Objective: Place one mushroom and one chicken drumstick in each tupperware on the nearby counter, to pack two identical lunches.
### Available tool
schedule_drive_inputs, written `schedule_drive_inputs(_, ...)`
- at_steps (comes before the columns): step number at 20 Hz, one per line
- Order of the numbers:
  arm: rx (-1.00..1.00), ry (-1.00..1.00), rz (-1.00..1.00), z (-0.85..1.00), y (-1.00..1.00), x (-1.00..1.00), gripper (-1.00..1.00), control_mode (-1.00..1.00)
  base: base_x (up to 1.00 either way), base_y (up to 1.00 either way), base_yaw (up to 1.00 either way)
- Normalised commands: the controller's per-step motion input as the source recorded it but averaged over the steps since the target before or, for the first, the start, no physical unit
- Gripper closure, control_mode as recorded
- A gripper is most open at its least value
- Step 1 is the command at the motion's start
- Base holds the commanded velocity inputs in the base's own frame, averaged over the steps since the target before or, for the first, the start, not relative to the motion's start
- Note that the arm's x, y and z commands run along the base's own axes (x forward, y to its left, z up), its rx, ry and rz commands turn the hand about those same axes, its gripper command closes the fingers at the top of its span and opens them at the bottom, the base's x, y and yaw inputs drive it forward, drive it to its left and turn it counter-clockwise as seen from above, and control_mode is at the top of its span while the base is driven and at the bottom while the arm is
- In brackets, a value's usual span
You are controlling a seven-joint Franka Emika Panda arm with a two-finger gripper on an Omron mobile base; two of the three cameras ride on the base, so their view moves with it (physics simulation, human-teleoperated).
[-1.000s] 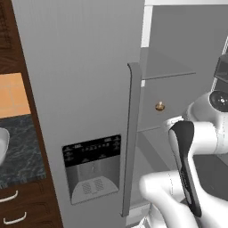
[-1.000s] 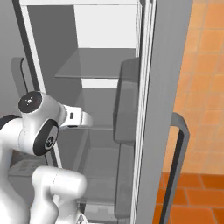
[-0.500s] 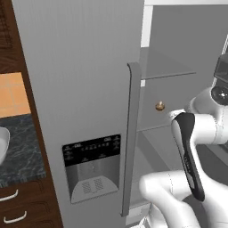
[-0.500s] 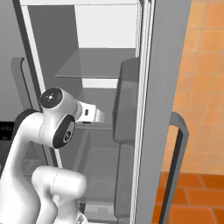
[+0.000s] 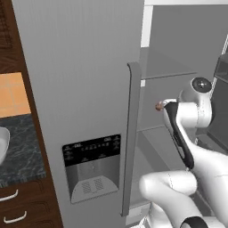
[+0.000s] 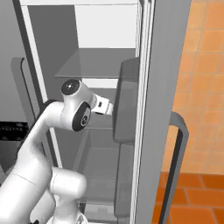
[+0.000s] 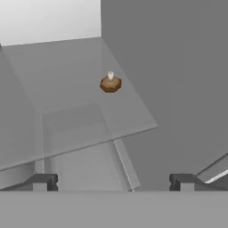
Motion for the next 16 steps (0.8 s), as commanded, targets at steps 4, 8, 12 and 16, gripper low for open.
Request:
schedule_drive_inputs(4,0.07,0.04,0.00,-0.34,-0.53,0.75,-1.00,-1.00,0.00,0.00,0.00)
schedule_drive_inputs(8,0.03,0.00,0.00,-0.35,-0.23,0.81,-1.00,-1.00,0.00,0.00,0.00)
schedule_drive_inputs(12,0.01,0.00,0.00,-0.25,0.00,0.72,-1.00,-1.00,0.00,0.00,0.00)
schedule_drive_inputs(16,0.01,0.00,0.00,-0.35,0.00,0.67,-1.00,-1.00,0.00,0.00,0.00)
